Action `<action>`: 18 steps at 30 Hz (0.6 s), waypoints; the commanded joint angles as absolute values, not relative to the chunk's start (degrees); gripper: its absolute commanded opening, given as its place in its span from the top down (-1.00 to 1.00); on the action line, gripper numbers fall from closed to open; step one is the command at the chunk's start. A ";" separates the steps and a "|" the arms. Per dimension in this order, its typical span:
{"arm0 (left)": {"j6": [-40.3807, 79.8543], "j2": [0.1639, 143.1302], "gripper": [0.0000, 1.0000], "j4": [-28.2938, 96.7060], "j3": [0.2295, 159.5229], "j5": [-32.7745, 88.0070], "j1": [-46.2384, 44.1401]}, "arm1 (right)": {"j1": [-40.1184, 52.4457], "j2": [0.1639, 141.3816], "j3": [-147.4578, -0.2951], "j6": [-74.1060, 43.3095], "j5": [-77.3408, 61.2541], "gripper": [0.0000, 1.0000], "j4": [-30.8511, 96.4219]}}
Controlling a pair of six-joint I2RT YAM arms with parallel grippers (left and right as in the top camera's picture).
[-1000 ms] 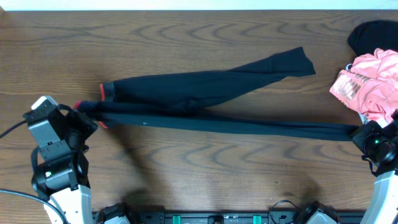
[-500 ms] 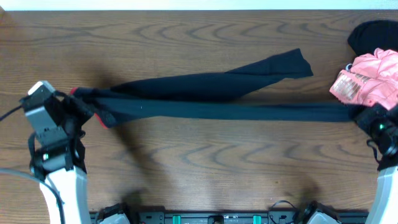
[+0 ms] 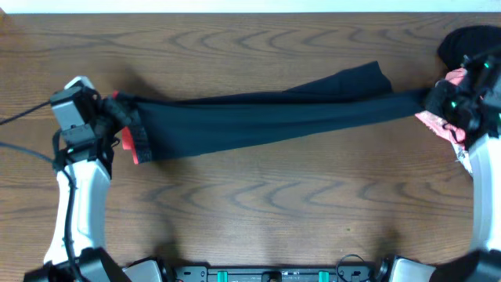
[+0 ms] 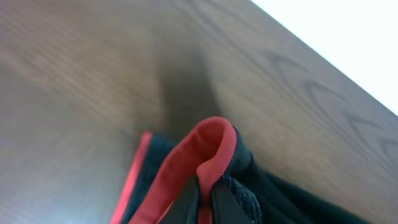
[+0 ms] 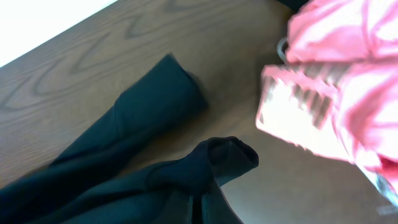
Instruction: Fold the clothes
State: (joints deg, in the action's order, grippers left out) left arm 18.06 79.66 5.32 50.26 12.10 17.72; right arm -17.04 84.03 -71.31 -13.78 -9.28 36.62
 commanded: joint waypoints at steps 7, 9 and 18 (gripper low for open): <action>15.92 85.93 0.88 -0.99 52.47 9.72 15.27 | -12.38 96.99 -76.66 -12.64 -4.89 0.97 30.44; 15.86 86.94 0.88 -1.08 52.47 7.81 15.29 | -11.90 99.02 -76.93 -12.71 -4.23 0.98 29.04; 14.61 90.08 0.88 -2.07 52.47 2.13 15.29 | -11.49 106.91 -79.94 -13.28 -3.86 0.98 25.87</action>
State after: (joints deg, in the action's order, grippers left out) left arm 15.99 89.08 -1.54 50.70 6.39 15.20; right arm -11.92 105.32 -77.38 -13.19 -5.23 26.35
